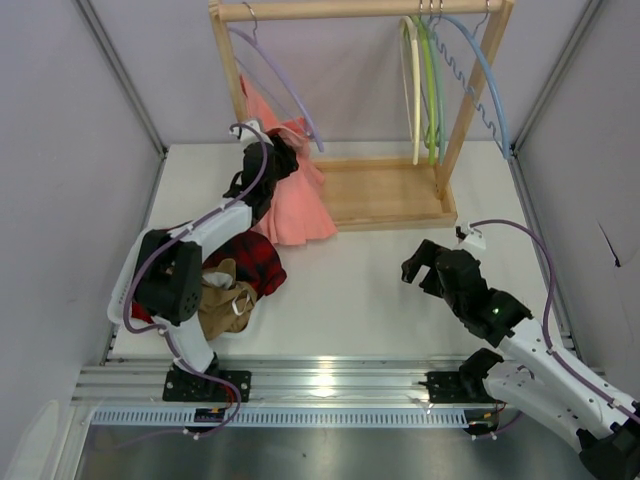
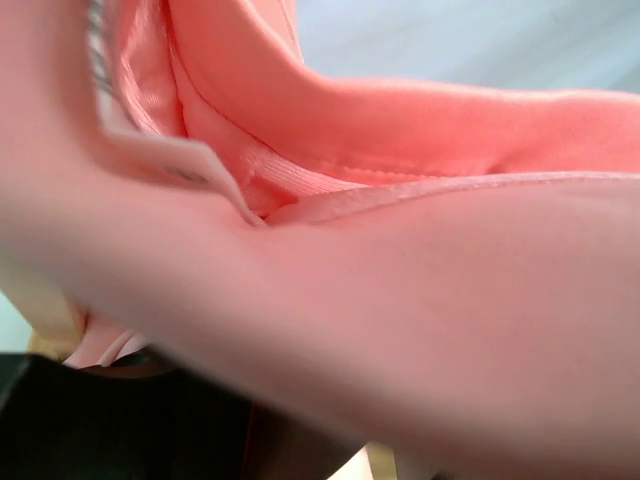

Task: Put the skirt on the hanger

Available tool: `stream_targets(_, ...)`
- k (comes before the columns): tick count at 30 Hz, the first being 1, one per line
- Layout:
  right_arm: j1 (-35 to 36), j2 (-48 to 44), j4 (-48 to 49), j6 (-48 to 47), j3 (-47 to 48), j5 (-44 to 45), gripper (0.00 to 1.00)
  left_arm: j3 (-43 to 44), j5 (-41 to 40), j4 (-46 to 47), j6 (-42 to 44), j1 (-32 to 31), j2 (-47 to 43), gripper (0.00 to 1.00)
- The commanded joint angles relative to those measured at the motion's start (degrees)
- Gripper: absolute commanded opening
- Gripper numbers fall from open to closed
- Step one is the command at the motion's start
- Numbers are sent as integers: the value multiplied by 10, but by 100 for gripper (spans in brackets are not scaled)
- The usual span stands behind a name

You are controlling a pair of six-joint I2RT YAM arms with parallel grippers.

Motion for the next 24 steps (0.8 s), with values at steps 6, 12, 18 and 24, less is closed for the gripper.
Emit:
stream_targets(6,-3,-7,6,4,10,3,99,-60,12,14,8,16,-70,65)
stream_targets(12,-4,-1,15,-1,6,-8,99,-167,58,-32,38,15,-214,89)
stream_targets(18,-5,-4,8,-6,10,-16,99,-211,76,-121,71,15,-354,100)
stream_targets(24,-5,-26,-3,-20,8,-18,99,-209,70,-234,117,15,-504,100)
